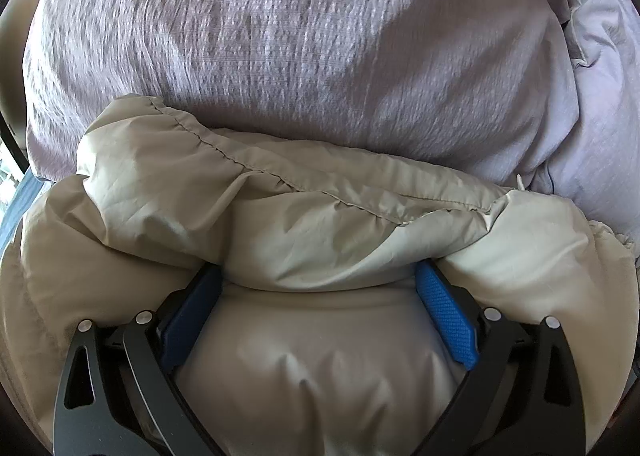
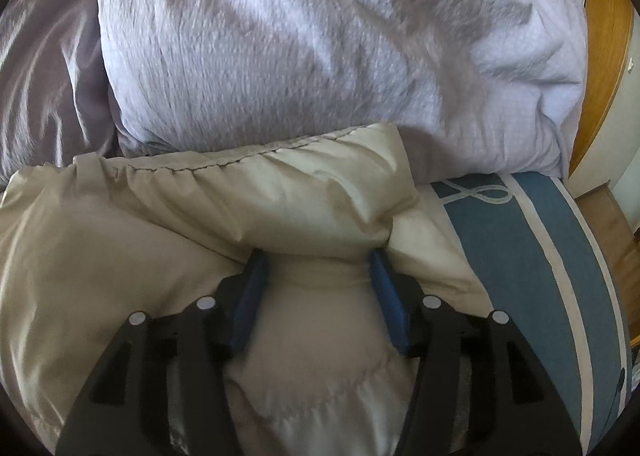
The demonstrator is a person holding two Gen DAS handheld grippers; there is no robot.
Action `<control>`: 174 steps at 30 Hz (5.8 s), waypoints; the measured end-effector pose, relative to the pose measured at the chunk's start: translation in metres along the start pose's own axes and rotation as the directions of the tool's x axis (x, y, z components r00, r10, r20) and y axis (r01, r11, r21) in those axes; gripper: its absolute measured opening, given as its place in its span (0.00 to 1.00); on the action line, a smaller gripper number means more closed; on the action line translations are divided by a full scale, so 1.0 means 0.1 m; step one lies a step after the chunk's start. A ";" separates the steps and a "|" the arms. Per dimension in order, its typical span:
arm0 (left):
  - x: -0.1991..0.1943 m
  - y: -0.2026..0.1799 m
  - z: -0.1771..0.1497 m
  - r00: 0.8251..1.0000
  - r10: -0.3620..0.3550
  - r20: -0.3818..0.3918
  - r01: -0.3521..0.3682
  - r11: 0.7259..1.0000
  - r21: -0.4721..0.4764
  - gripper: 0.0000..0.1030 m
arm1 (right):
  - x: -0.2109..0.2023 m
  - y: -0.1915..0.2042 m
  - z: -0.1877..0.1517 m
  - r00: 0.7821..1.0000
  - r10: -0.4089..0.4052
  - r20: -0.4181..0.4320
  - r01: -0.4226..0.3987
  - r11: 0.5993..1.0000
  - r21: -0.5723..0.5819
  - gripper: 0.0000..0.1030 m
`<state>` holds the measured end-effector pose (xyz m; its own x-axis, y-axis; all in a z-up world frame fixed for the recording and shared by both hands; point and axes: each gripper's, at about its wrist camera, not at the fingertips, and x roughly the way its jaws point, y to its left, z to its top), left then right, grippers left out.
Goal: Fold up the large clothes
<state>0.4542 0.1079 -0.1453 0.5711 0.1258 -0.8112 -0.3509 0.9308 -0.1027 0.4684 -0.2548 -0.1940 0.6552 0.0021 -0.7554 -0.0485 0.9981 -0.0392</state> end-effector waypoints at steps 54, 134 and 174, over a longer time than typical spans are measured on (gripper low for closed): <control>-0.89 1.82 -0.95 0.975 -0.205 -0.091 0.095 0.747 -0.658 0.61 | -0.47 -1.09 -0.73 0.870 0.429 -0.245 -0.268 0.827 0.494 0.46; -2.56 2.08 -1.66 0.884 -0.372 0.283 0.462 0.614 -0.640 0.28 | -1.74 0.29 -1.97 0.976 0.156 -0.153 -0.182 0.969 -0.169 0.69; -2.85 -1.30 -1.90 0.772 -0.632 -0.066 0.632 0.775 -0.033 0.29 | -1.97 -0.20 -2.06 0.956 0.288 -0.047 -0.291 0.953 -0.083 0.67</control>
<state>0.1964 -0.1144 -0.0104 0.6133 -0.5143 -0.5994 0.0644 0.7890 -0.6110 0.1846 -0.2880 -0.1789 0.5770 0.2868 -0.7647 -0.3001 0.9453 0.1281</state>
